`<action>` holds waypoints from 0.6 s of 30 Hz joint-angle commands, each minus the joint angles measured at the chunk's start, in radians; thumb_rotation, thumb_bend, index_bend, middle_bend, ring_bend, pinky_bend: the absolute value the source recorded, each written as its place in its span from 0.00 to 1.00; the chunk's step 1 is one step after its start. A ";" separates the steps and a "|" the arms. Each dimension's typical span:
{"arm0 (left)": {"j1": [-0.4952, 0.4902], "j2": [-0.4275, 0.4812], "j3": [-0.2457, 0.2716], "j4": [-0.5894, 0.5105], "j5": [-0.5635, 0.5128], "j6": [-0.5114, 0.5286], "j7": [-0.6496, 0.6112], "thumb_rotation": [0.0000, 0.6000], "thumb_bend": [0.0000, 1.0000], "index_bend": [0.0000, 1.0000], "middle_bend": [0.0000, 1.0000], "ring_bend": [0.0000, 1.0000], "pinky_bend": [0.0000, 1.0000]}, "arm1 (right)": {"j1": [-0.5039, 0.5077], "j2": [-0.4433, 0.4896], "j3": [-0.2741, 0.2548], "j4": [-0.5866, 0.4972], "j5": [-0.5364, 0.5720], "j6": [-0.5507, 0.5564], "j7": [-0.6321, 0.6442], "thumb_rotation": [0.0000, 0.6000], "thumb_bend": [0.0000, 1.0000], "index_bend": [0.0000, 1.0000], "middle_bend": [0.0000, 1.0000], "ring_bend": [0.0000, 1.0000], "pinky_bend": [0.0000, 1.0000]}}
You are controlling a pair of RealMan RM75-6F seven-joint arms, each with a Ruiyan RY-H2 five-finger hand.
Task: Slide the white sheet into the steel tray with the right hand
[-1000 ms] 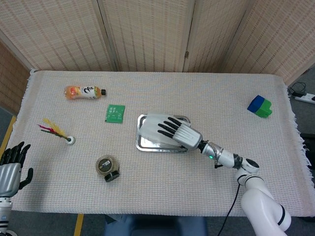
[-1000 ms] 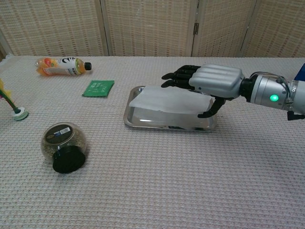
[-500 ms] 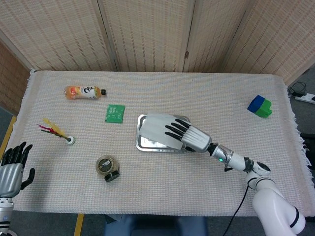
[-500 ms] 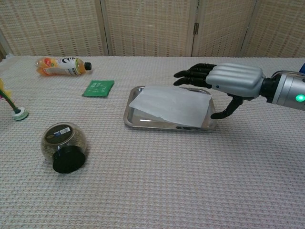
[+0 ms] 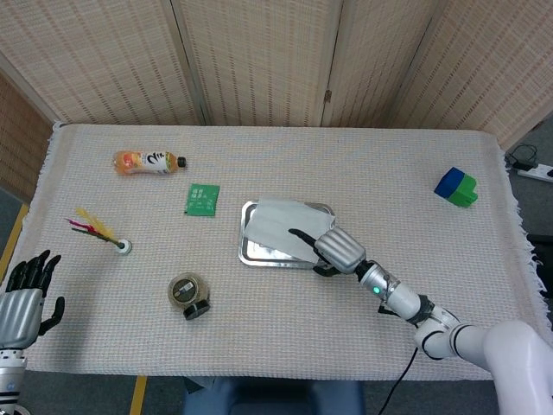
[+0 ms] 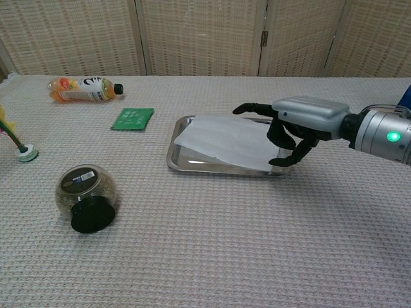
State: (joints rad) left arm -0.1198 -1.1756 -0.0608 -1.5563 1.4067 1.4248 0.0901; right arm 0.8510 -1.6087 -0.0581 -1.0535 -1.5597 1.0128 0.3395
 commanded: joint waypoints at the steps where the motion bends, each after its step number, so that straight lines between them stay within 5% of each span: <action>1: 0.001 0.004 0.003 -0.003 0.008 0.002 -0.011 1.00 0.58 0.00 0.00 0.00 0.02 | 0.055 0.126 0.117 -0.257 0.221 -0.236 -0.171 1.00 0.40 0.00 1.00 0.90 0.98; 6: 0.006 0.014 0.002 -0.010 0.014 0.011 -0.031 1.00 0.58 0.00 0.00 0.00 0.03 | 0.104 0.143 0.161 -0.328 0.435 -0.379 -0.289 1.00 0.43 0.00 1.00 0.96 1.00; 18: 0.009 0.026 0.001 -0.014 0.023 0.018 -0.062 1.00 0.58 0.00 0.00 0.00 0.01 | 0.240 0.041 0.192 -0.292 0.840 -0.412 -0.505 1.00 0.46 0.00 1.00 0.99 1.00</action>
State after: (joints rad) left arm -0.1110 -1.1504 -0.0596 -1.5706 1.4291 1.4424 0.0295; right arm 1.0583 -1.5453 0.1287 -1.3450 -0.7657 0.5938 -0.1202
